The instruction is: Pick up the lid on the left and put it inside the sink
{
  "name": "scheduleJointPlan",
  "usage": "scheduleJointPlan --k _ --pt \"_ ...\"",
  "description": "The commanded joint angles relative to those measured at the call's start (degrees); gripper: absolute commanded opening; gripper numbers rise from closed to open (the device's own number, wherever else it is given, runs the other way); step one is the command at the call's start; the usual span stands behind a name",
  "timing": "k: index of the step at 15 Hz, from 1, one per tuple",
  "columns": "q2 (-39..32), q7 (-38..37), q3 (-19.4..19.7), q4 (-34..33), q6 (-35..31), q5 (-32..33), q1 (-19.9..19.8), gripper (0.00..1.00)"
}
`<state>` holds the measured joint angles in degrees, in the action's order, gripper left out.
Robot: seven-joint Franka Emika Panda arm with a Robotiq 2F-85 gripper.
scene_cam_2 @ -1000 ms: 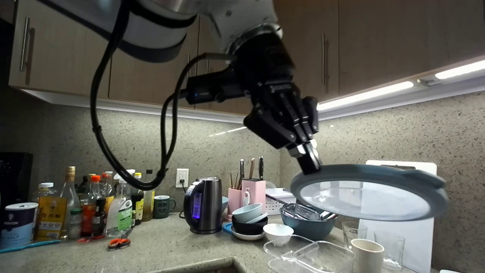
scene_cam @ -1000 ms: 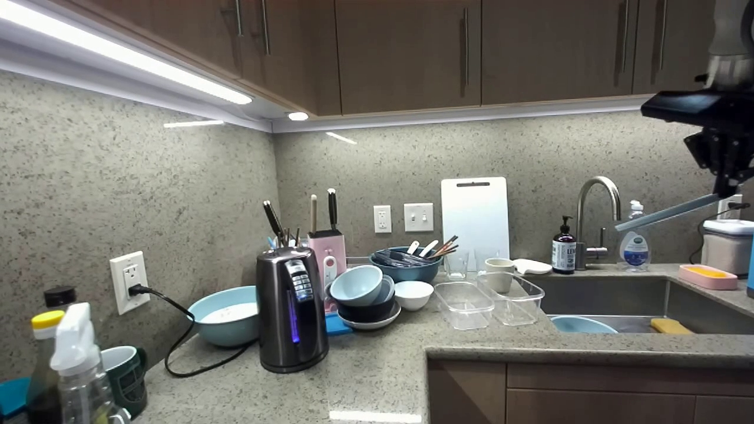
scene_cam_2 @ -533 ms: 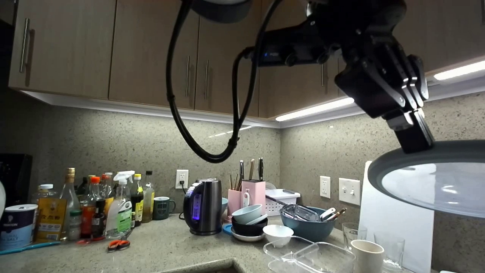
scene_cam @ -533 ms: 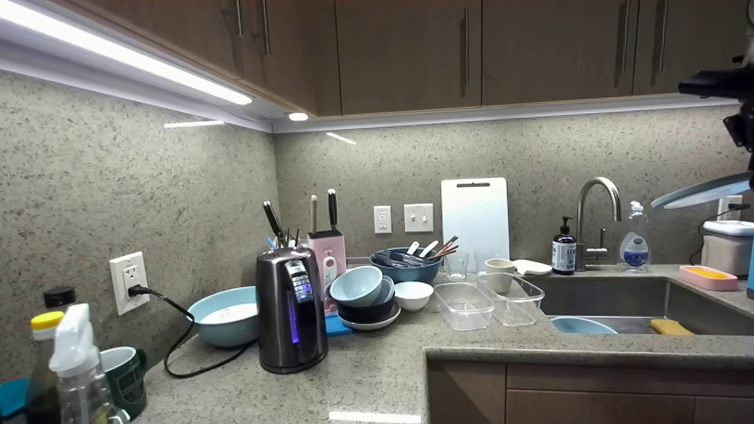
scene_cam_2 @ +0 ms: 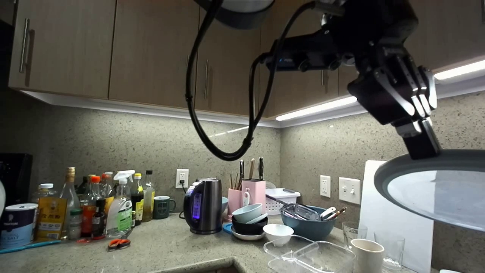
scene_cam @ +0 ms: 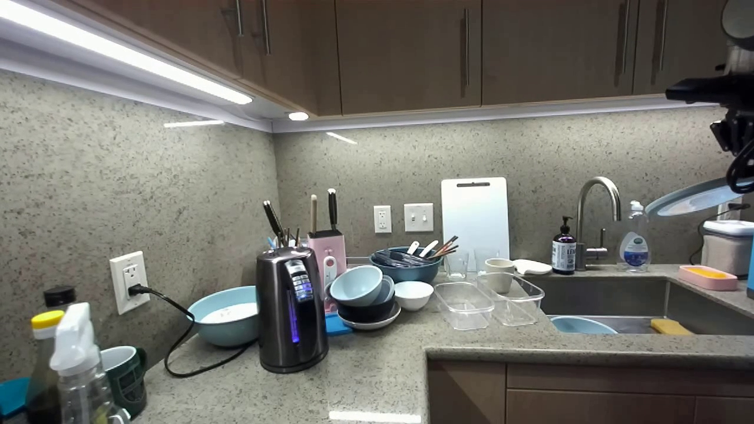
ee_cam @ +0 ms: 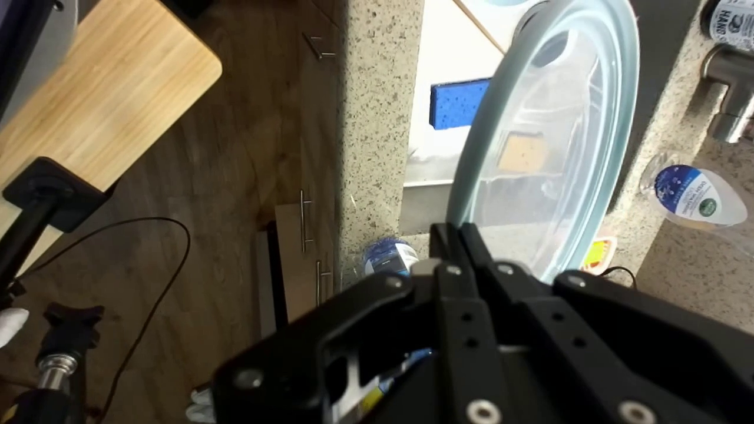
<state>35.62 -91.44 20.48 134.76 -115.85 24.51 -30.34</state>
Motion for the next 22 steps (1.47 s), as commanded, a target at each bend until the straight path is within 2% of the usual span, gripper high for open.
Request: scheduleJointPlan --k 1,6,11,12,16,22 --pt "-11.27 5.15 1.84 -10.11 0.24 -3.79 0.02 0.01" --pt "-19.74 6.97 2.95 -17.50 1.64 -5.28 0.05 0.01" --pt "-24.62 9.63 4.04 -22.67 2.22 -5.41 0.32 0.01" --pt "-22.85 6.97 3.37 -19.90 0.41 -3.62 0.10 0.03" --pt "-24.26 7.16 3.68 -21.54 0.85 -3.63 0.25 0.01" --pt "-24.81 9.42 3.04 -23.20 12.98 2.45 0.31 0.01"
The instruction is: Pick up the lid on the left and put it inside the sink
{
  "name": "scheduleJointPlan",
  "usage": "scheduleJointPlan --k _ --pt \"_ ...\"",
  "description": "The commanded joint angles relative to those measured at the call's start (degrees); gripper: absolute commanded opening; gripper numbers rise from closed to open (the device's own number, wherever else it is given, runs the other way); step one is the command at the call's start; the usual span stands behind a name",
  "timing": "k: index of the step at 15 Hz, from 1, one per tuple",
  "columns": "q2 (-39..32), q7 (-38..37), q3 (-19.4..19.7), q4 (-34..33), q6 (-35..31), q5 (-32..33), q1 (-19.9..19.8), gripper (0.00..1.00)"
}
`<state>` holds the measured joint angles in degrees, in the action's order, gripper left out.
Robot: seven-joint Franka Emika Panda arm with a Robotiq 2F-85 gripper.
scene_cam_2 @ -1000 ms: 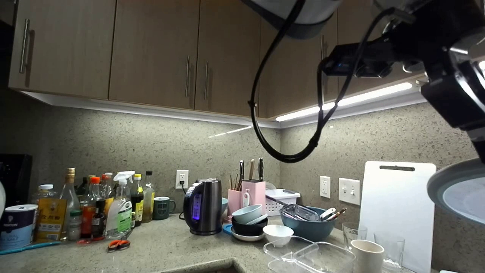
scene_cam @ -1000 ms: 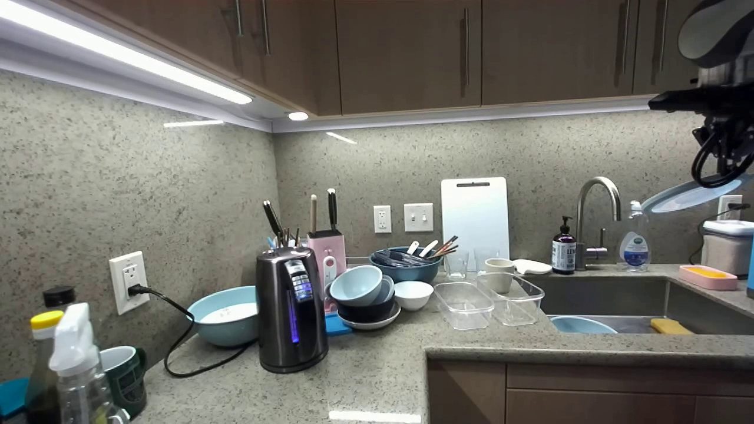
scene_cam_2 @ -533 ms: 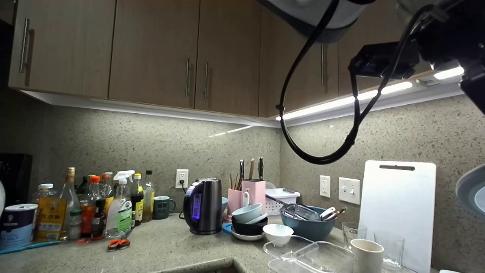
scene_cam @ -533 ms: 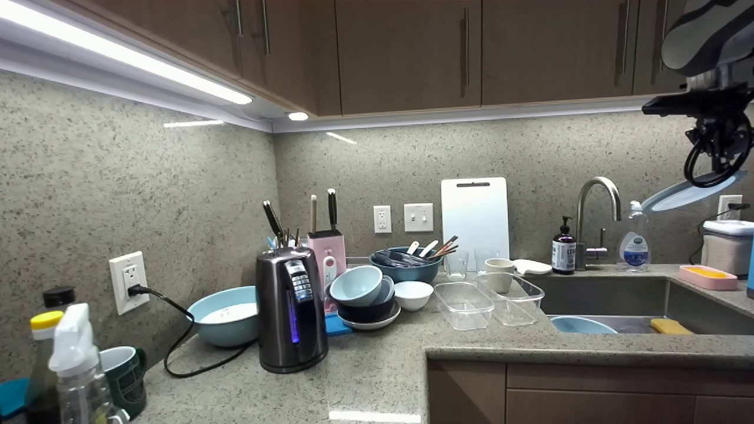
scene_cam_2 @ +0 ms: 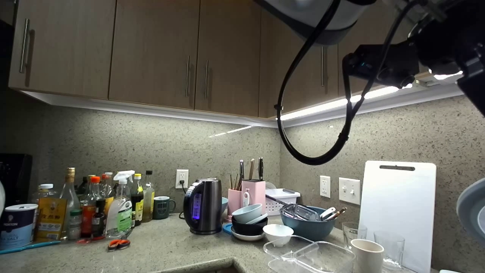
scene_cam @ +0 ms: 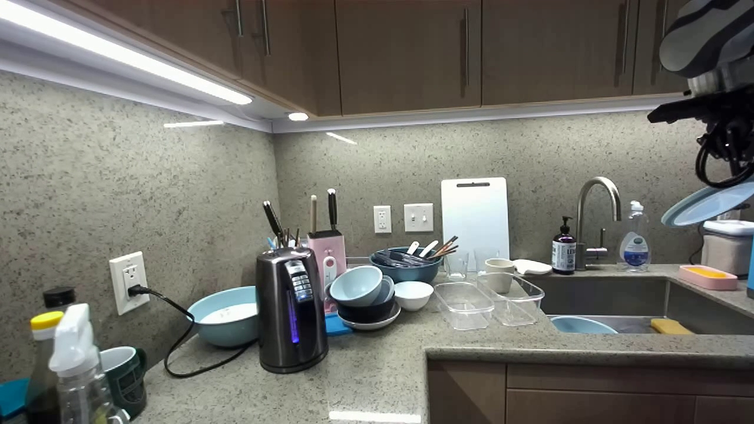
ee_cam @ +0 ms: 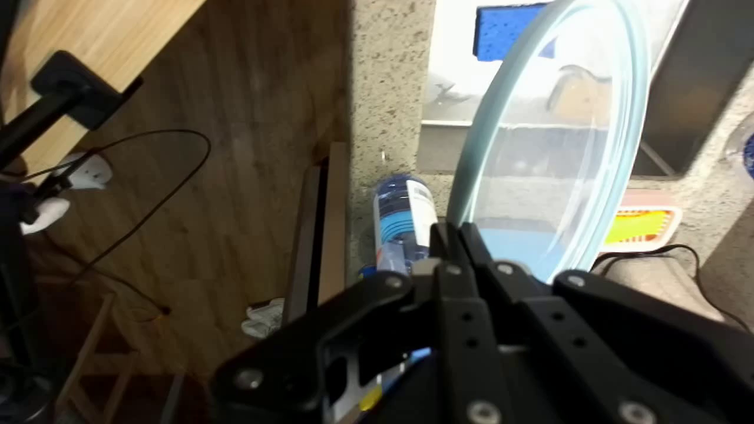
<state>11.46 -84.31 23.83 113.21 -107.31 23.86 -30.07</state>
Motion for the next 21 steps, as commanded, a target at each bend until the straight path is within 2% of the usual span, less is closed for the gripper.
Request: scheduleJointPlan --k 1,4,5,6,9,11,12,19,20,21 --pt "-0.69 3.17 -0.27 -1.70 5.25 4.57 0.22 0.01" --pt "-0.78 5.34 -0.45 -1.93 6.92 9.76 0.45 0.01" --pt "1.08 -5.63 -5.63 3.22 7.66 12.39 3.16 0.01" --pt "0.05 1.80 -0.72 -0.13 5.38 8.65 1.06 0.03" --pt "-0.02 -4.44 -4.69 2.14 7.07 10.85 4.08 0.01" --pt "0.01 -7.50 -4.89 1.77 9.00 10.80 4.18 0.01" --pt "-4.82 -8.77 -4.70 -1.52 8.62 9.41 4.57 0.01" --pt "-10.48 -4.93 -3.73 -5.54 10.85 11.34 5.33 0.01" --pt "-19.19 -5.48 -3.35 -10.35 8.52 9.49 5.43 0.01" --pt "-19.91 -6.57 -3.19 -11.12 8.95 9.95 5.56 0.01"
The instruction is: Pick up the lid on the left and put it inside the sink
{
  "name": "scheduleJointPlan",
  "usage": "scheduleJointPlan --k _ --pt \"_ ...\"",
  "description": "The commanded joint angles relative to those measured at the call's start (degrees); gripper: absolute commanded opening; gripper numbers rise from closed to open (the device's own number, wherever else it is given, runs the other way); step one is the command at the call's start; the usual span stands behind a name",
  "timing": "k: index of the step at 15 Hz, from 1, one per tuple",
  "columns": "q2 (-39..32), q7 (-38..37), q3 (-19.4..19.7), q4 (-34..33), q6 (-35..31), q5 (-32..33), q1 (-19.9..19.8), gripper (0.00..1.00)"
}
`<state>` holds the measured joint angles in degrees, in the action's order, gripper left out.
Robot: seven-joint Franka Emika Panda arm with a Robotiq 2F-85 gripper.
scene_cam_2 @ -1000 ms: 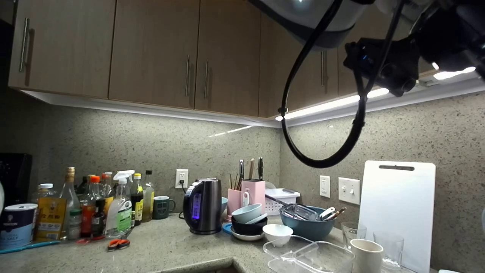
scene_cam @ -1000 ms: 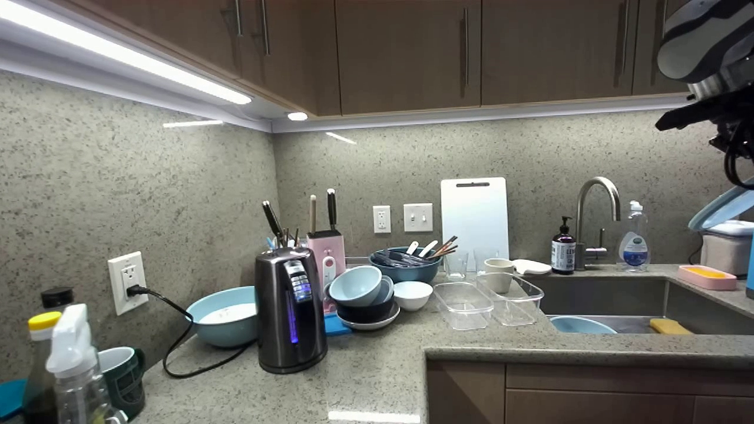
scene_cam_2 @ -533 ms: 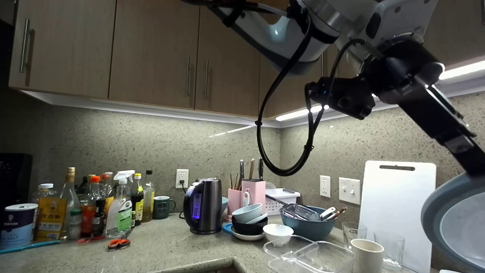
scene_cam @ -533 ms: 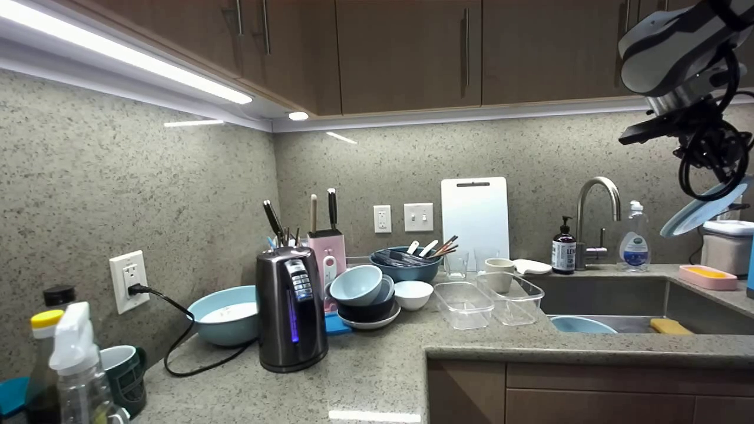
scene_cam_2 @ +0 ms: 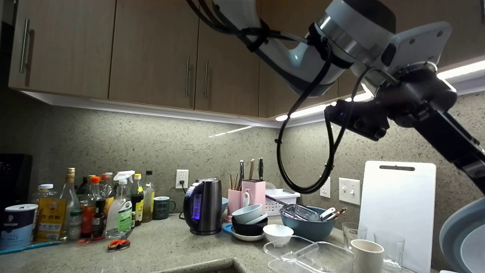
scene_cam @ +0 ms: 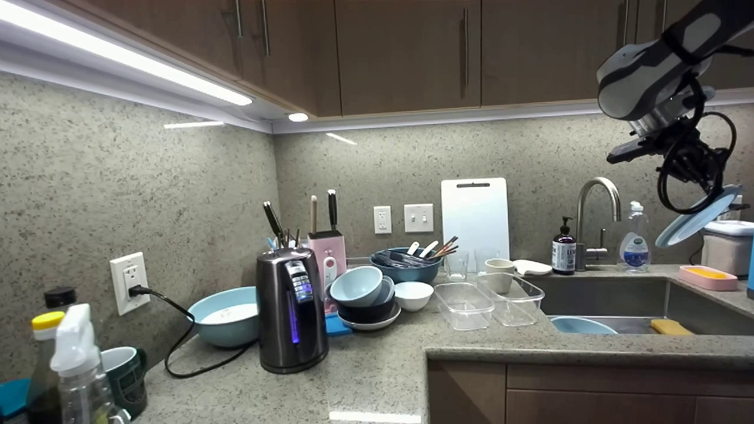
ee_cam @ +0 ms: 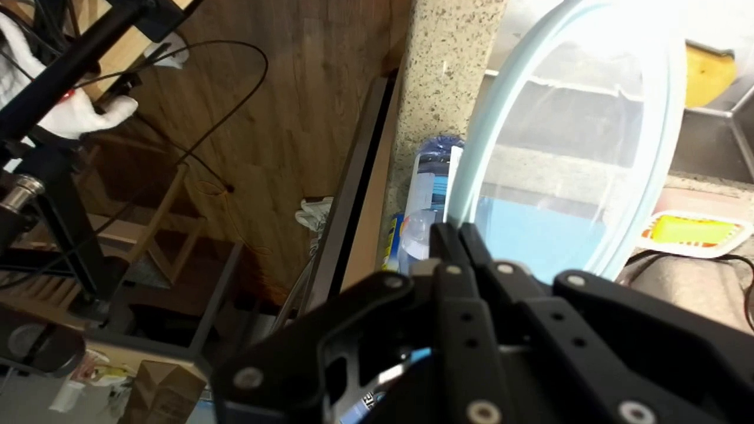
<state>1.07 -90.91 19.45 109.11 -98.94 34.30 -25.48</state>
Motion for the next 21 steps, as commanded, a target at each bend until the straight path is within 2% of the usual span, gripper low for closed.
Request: scheduleJointPlan --k 1,5,8,15,16,20,21 --pt "-2.52 0.07 1.28 -1.67 0.10 -0.10 1.42 0.03" --pt "-10.41 0.17 1.82 -6.64 0.08 -0.32 1.79 0.03" --pt "-10.52 -0.28 2.26 -7.03 0.45 -0.57 2.08 0.01" --pt "-10.63 4.11 2.80 -6.76 2.40 5.33 3.07 0.01" --pt "-10.91 1.76 2.77 -7.06 0.95 3.11 2.79 0.01" --pt "-11.01 1.86 2.87 -7.06 0.98 3.25 2.98 0.01" --pt "-11.20 1.65 2.77 -7.56 2.67 1.09 2.94 0.01"
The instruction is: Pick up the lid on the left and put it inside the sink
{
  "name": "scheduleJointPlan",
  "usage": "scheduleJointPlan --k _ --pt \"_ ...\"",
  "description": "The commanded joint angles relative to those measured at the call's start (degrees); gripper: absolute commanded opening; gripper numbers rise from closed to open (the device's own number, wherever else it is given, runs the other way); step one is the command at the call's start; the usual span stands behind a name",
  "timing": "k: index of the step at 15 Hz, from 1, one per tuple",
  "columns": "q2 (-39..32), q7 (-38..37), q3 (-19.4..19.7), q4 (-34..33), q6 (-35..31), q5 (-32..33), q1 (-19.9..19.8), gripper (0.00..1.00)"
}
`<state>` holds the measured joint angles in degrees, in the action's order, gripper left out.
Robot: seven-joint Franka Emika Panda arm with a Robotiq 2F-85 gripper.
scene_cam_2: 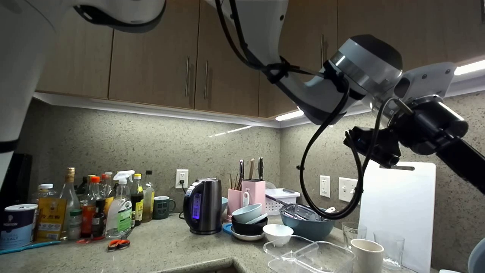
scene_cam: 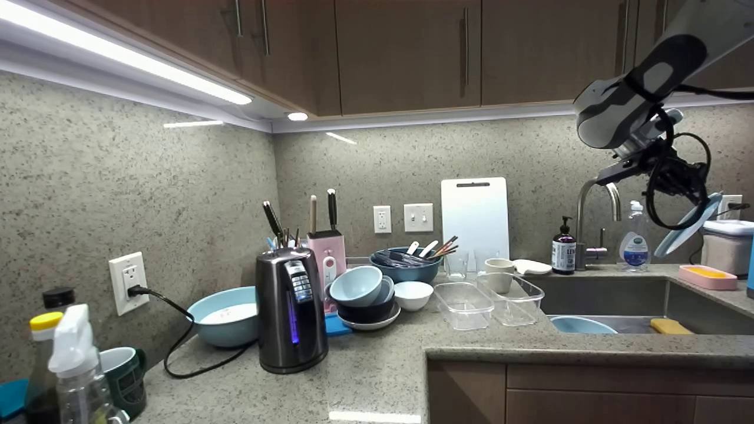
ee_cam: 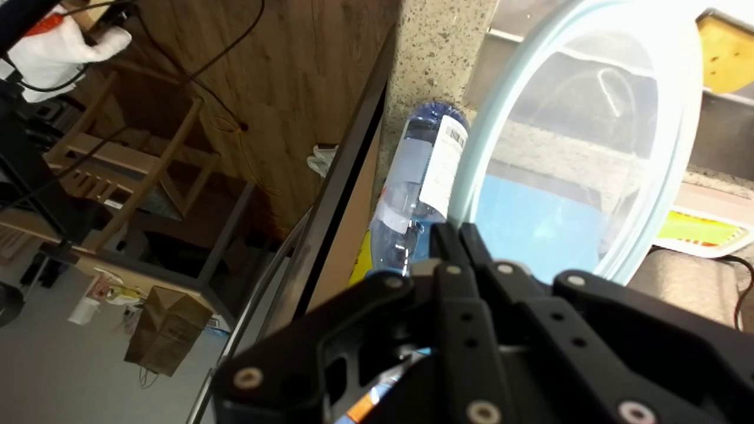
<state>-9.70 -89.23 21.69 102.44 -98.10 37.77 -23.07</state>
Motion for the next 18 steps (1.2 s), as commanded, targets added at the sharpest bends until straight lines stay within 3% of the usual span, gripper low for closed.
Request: scheduleJointPlan --k 1,7,8,10,18 --pt "-0.62 -0.15 0.55 -1.19 2.87 -3.64 0.52 0.01" --pt "-0.93 -0.10 0.77 -1.48 6.28 -5.44 0.79 0.01" --pt "-1.03 -0.12 0.77 -1.59 6.71 -5.59 0.78 0.28" --pt "-1.07 0.13 0.76 -1.64 6.96 -5.90 0.72 0.34" --pt "-1.10 -0.14 0.82 -1.76 7.17 -7.00 0.77 0.85"
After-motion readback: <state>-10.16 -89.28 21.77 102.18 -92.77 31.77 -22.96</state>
